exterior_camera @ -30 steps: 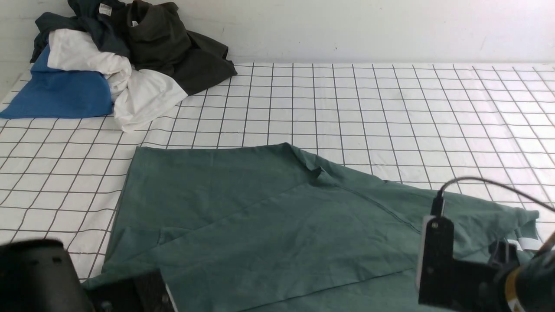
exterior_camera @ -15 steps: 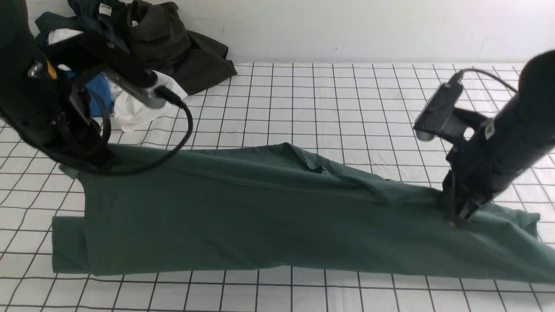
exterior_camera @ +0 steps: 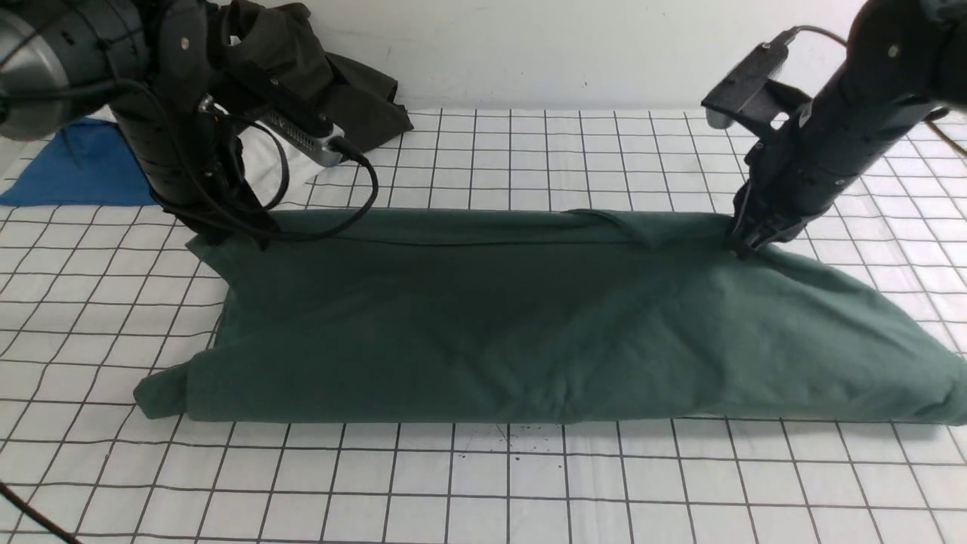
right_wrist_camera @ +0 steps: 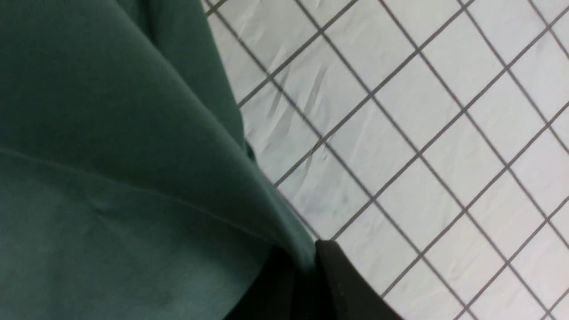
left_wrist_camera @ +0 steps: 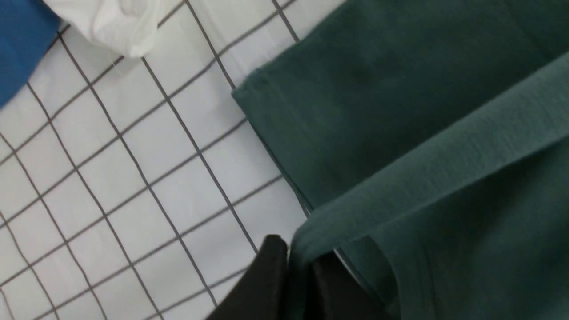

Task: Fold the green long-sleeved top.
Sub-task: Use both arms to drag the lower edge of the fabric forward and fold it over the upper edge, then use the right arm to clamp the right edge of the fabric

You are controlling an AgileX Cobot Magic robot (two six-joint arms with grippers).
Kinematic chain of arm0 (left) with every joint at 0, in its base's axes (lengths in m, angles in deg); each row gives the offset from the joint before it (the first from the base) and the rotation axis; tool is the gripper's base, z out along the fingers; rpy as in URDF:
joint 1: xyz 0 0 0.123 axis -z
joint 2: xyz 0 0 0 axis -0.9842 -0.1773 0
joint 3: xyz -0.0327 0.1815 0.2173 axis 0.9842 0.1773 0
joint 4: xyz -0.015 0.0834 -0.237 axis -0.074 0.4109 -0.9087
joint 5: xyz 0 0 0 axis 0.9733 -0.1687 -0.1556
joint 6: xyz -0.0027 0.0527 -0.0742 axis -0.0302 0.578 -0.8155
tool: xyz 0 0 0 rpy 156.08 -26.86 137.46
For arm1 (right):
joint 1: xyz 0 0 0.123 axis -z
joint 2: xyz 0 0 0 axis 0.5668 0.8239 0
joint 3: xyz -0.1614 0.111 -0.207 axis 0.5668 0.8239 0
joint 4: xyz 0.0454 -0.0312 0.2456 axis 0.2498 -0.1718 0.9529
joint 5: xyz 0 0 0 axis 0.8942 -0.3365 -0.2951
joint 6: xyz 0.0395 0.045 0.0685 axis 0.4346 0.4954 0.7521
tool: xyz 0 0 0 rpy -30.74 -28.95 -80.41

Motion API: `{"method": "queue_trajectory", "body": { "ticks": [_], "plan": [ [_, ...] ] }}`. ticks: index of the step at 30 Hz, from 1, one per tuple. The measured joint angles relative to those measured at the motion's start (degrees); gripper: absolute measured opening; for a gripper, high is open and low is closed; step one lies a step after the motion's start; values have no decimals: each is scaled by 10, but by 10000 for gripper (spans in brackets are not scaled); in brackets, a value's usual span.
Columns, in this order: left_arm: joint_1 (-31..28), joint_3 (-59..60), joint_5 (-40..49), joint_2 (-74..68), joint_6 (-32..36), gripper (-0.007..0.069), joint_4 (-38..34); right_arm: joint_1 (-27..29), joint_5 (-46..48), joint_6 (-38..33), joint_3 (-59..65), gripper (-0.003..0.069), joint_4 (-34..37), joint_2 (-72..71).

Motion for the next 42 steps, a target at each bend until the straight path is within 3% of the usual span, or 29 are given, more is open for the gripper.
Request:
{"method": "queue_trajectory", "body": {
  "ticks": [4,7,10,11,16,20,27,30,36,42],
  "plan": [
    [-3,-20,-7,-30,-33,62,38,5,-24,19,-1,148,-23,11],
    [-5,-47,-5,-45,-81,154,67,9,-35,79,-12,300,-65,13],
    [-5,-73,11,-45,-120,239,78,9,-31,139,-29,378,-105,13],
    [-6,-105,34,-45,-145,309,83,9,-16,184,-41,418,-138,13],
    [-6,-151,100,-29,-164,418,46,29,36,274,-50,456,-157,-4],
    [7,-144,119,-1,-123,442,-68,87,90,287,-27,459,-86,-25],
    [41,-44,117,0,-101,358,-119,170,46,299,94,459,-22,-38],
    [48,38,90,-1,-90,258,-123,199,-26,329,152,459,-18,-35],
    [42,160,18,-1,-87,79,-105,204,-83,347,167,461,-15,11],
    [29,225,-27,-1,-88,-4,-100,204,-85,336,168,461,3,45]
  ]
}}
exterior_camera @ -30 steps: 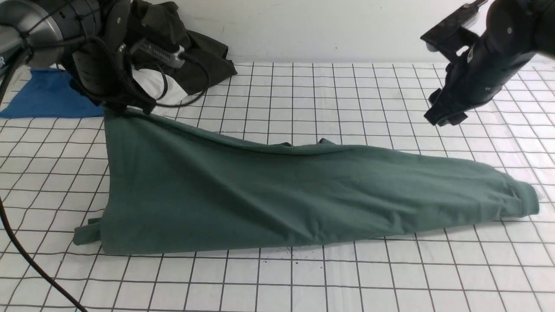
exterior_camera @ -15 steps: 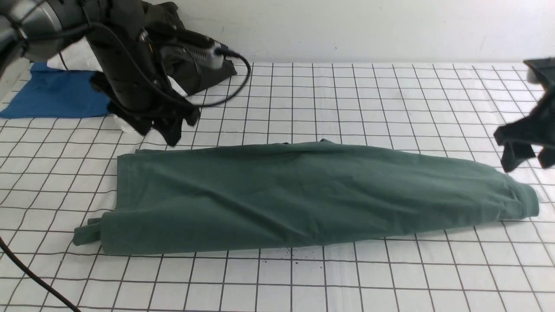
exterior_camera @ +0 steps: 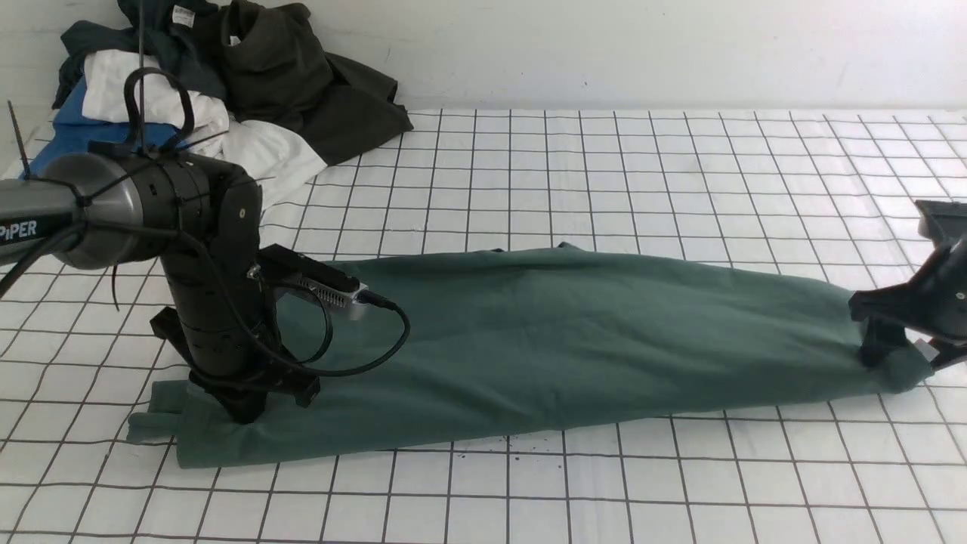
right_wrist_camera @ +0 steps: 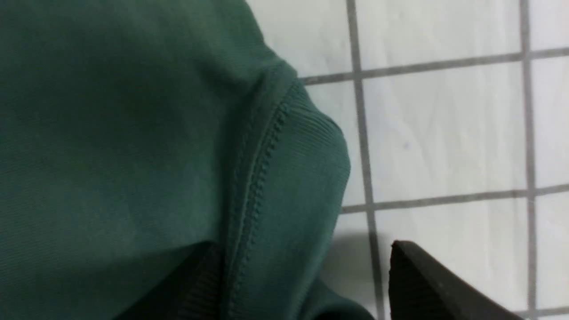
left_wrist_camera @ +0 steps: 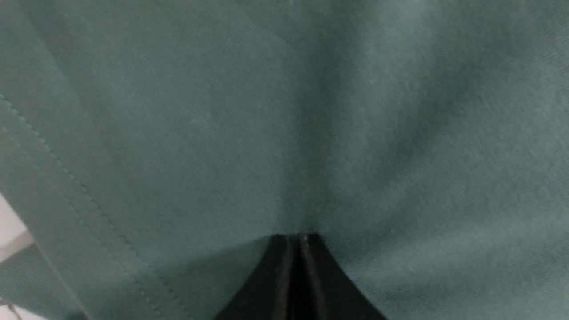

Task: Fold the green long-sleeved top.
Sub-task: Use the right arm to clamp the right edge of the fabric, then use the right arm to drag the right edge of the fabric to the left and folds it over the left edge

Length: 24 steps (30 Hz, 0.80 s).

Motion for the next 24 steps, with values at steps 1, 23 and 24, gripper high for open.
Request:
{"method": "queue_trajectory", "body": {
  "ticks": [1,23,24],
  "plan": [
    [0,1,-2,1,-1,-7,0,0,0,-5,0,461,3,0],
    [0,9,22,360,4,-8,-41,1,134,-69,-122,45,-58,-229],
    [0,9,22,379,6,-8,-43,-18,144,-77,-150,45,-47,-246]
  ]
}}
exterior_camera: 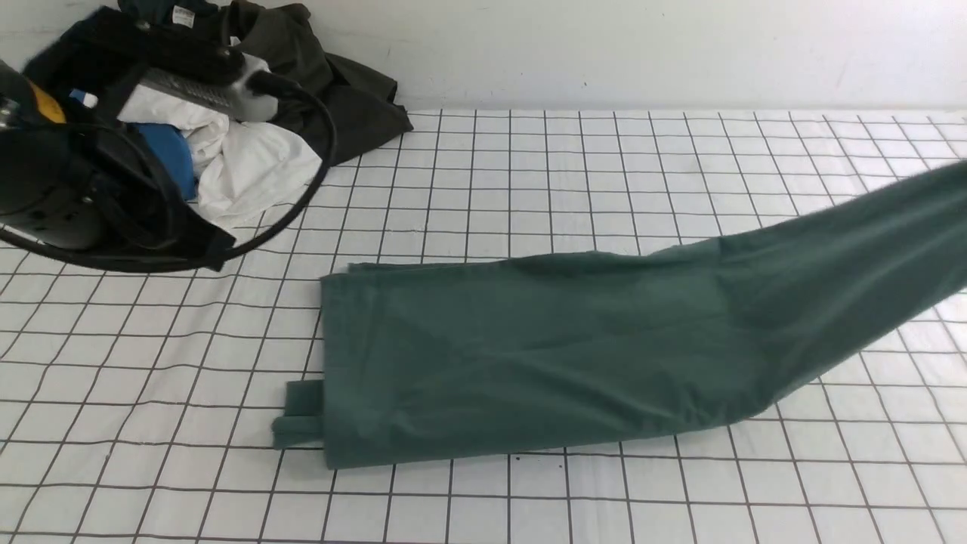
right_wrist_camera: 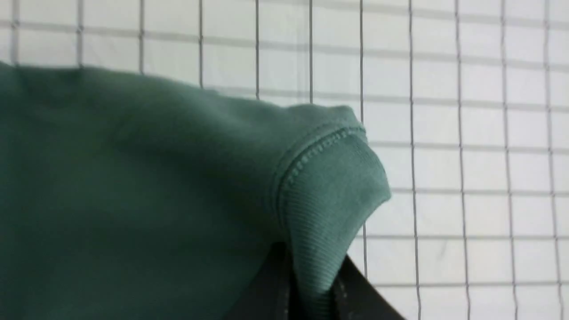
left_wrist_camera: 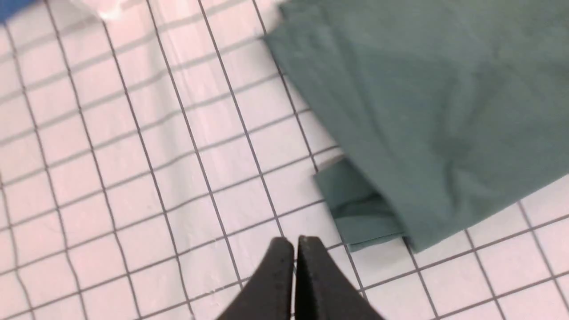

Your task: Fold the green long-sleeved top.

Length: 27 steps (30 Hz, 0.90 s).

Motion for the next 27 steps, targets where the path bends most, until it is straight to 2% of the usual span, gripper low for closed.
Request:
{"method": "queue_trajectory", "body": {
  "ticks": [1,4,5,10,12,13,14,15,18,21,24,26,27],
  "plan": [
    [0,0,1,4,0,-8,0,-4,1,-3,-4,45,2,-3],
    [0,0,2,21,2,-8,-2,-98,19,-23,-71,45,45,-11],
    [0,0,3,22,2,-8,-3,-106,19,-24,-75,45,46,-9],
    [0,0,8,23,2,-8,-3,-321,2,-29,-130,45,71,64],
    [0,0,15,23,2,-8,-4,-371,-20,-28,-135,45,75,101],
    [0,0,16,23,2,-8,-4,-376,-20,-28,-135,45,75,106],
    [0,0,23,23,2,-8,-4,-421,-45,-25,-135,45,77,153],
    [0,0,29,23,2,-8,-4,-440,-53,-21,-136,47,78,179],
    [0,0,33,24,2,-8,-4,-473,-63,-15,-146,78,84,241],
    [0,1,33,29,2,-8,-4,-482,-58,-7,-177,174,100,282],
    [0,1,33,33,2,-8,-4,-481,-35,9,-223,323,100,291],
    [0,1,33,33,2,-8,-5,-481,-22,10,-244,365,95,291],
    [0,2,31,33,2,-8,-6,-478,7,9,-281,427,84,286]
  ]
}}
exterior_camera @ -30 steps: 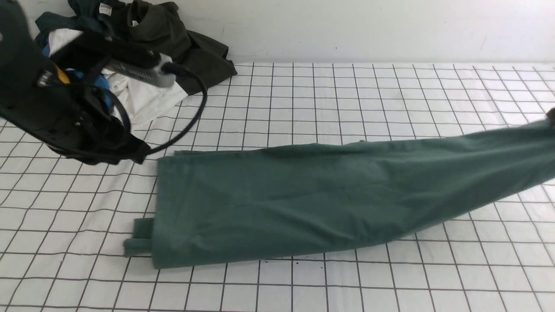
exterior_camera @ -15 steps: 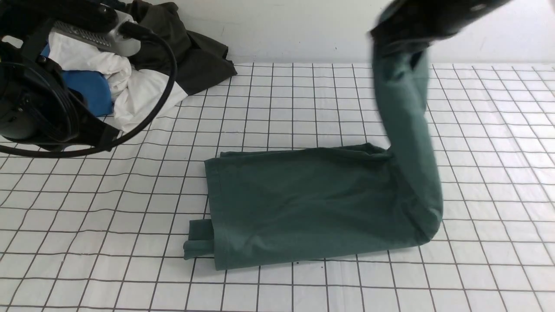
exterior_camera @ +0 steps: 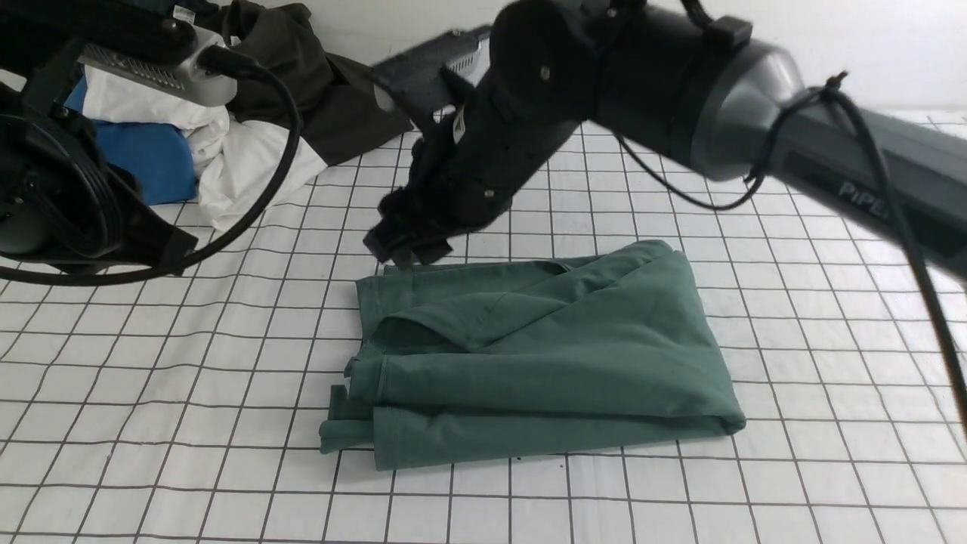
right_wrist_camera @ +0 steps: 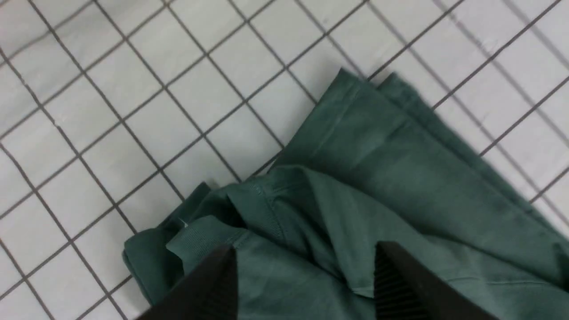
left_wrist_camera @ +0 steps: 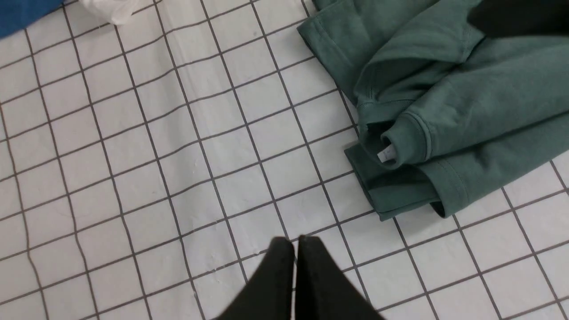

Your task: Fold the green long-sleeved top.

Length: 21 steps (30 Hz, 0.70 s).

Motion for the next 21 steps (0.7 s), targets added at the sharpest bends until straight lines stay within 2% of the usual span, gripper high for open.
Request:
{"method": "queue_trajectory", "body": {
  "ticks": [4,9,14,17,20,21],
  "plan": [
    [1,12,-6,0,0,-8,-6,15,65,-13,-65,473,-29,-13],
    [28,16,-13,8,4,-8,-5,38,77,-13,-78,438,-50,-52],
    [67,41,-6,69,9,-8,-10,42,81,-14,-55,297,-34,-129],
    [66,106,-4,147,2,-8,7,42,81,-28,15,163,-17,-208],
    [61,170,-15,213,-8,-8,23,42,82,-32,90,85,-14,-262],
    [60,212,-28,254,-16,-8,26,42,82,-35,138,36,-14,-300]
  ]
}}
